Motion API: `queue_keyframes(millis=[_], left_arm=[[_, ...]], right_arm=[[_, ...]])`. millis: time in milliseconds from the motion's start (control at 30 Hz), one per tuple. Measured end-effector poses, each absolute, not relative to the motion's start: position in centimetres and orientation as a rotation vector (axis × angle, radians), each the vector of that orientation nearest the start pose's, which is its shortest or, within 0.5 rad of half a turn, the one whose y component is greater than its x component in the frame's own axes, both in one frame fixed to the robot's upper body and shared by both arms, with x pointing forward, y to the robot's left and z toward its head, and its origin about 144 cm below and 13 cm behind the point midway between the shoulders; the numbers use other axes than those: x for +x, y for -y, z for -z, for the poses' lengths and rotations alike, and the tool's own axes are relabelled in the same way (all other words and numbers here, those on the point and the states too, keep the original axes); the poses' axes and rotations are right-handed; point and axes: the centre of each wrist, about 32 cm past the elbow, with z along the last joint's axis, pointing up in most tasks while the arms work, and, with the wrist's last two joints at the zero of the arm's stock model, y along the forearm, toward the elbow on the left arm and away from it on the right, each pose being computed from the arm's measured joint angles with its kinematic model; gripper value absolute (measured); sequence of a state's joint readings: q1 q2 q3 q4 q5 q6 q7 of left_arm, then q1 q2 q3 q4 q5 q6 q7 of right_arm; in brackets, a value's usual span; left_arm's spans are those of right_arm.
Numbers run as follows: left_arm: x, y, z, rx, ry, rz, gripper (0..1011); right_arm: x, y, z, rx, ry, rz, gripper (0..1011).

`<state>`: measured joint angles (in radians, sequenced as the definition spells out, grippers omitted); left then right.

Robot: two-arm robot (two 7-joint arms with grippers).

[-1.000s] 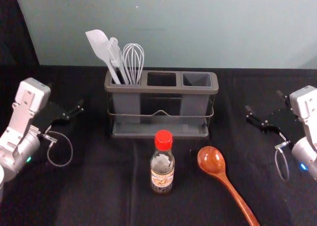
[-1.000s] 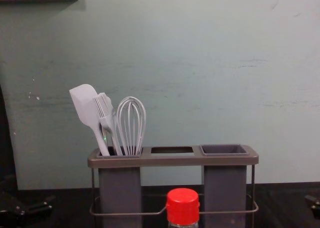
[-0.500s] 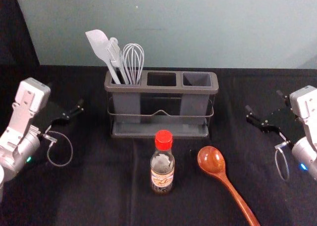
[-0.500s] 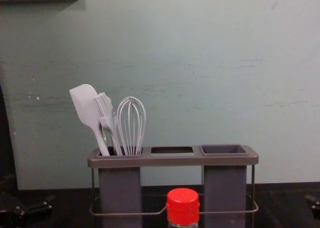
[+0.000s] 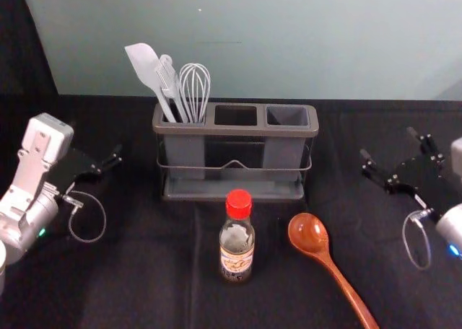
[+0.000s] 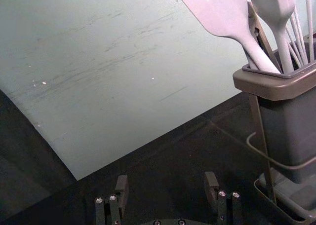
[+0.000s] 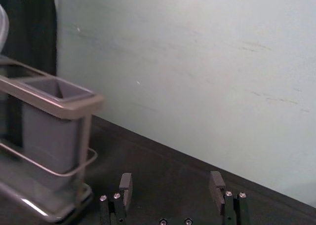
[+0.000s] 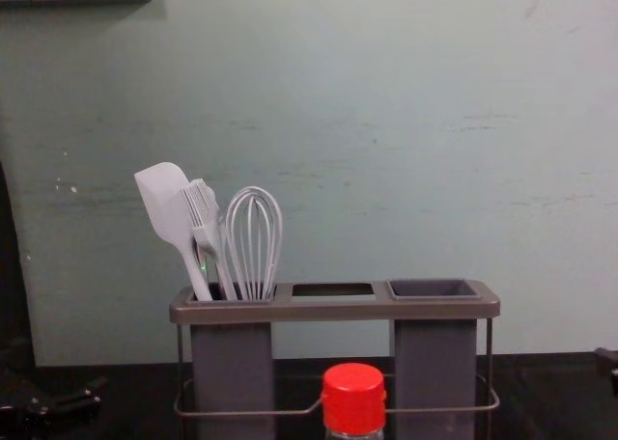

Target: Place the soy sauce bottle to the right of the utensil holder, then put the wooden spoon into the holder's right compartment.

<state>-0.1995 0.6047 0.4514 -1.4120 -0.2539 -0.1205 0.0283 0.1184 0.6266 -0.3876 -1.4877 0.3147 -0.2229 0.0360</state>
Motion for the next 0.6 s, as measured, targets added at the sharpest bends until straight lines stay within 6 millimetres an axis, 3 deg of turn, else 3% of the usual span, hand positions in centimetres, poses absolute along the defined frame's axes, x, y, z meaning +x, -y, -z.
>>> queue_keyframes(millis=[267,600], left_arm=[[48.9,-31.0,-114.0,0.304,0.285,-1.248,1005],[48.9,-31.0,-114.0,0.304,0.285,-1.248,1005]], right_arm=[[44.5,33.5,-115.3,-0.088,0.227,1.074,1003],[42.5,35.6,-116.4,-0.046,0.146,0.749,1003]])
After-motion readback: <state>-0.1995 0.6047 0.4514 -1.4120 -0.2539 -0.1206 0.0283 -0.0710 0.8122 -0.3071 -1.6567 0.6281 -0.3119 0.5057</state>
